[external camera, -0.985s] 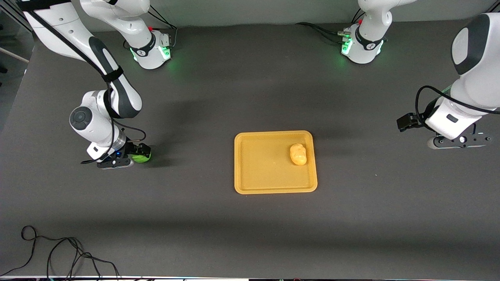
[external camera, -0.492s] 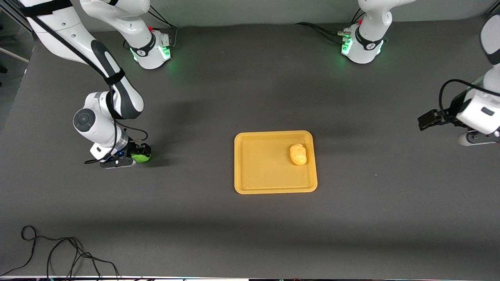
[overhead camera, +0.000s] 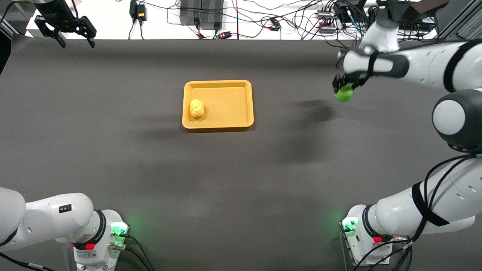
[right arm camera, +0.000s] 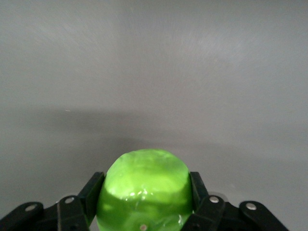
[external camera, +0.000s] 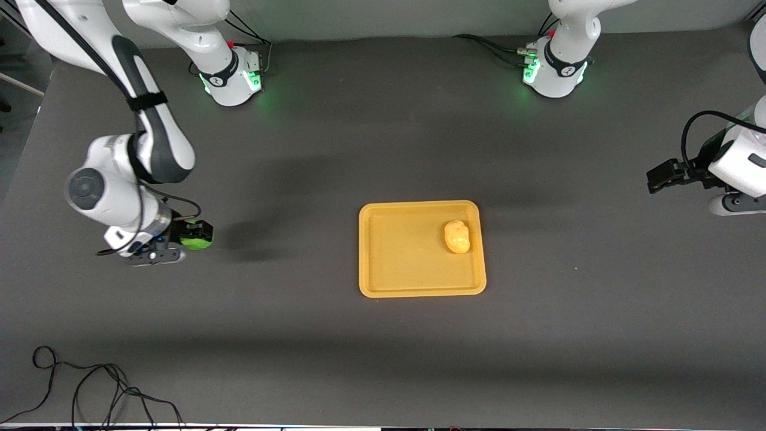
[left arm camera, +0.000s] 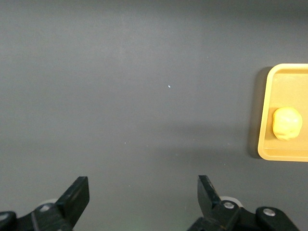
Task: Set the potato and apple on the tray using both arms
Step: 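Close the right gripper on the green apple while the left gripper withdraws, then carry the apple with the right gripper over the tray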
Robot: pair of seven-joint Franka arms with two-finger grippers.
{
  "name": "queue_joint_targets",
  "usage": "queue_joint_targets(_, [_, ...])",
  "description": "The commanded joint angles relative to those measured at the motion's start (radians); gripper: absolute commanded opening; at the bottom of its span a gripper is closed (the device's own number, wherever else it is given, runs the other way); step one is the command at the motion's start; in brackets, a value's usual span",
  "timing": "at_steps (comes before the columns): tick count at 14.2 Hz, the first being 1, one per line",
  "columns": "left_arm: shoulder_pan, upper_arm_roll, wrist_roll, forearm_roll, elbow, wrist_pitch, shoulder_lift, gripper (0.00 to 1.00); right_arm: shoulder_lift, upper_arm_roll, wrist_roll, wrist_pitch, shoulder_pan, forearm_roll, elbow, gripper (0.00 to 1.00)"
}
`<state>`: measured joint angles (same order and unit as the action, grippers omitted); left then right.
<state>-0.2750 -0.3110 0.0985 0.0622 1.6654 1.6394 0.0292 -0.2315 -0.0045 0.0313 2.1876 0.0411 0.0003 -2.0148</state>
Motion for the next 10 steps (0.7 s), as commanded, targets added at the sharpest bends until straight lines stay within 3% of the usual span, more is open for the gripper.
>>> queue_joint_targets(1, [0.0,0.003,-0.019,-0.016,-0.01,-0.024,-0.009,1.0,-0.041,0.006,-0.002,-0.251,0.019,0.003,0.277,0.59])
queue_joint_targets(5, [0.0,0.003,-0.019,-0.016,-0.01,-0.023,-0.008,1.0,-0.13,0.009,-0.134,-0.371,0.153,0.003,0.543,0.59])
queue_joint_targets(10, [0.0,0.003,-0.017,-0.016,-0.01,-0.016,-0.008,1.0,-0.308,0.008,-0.503,-0.419,0.411,-0.009,0.795,0.57])
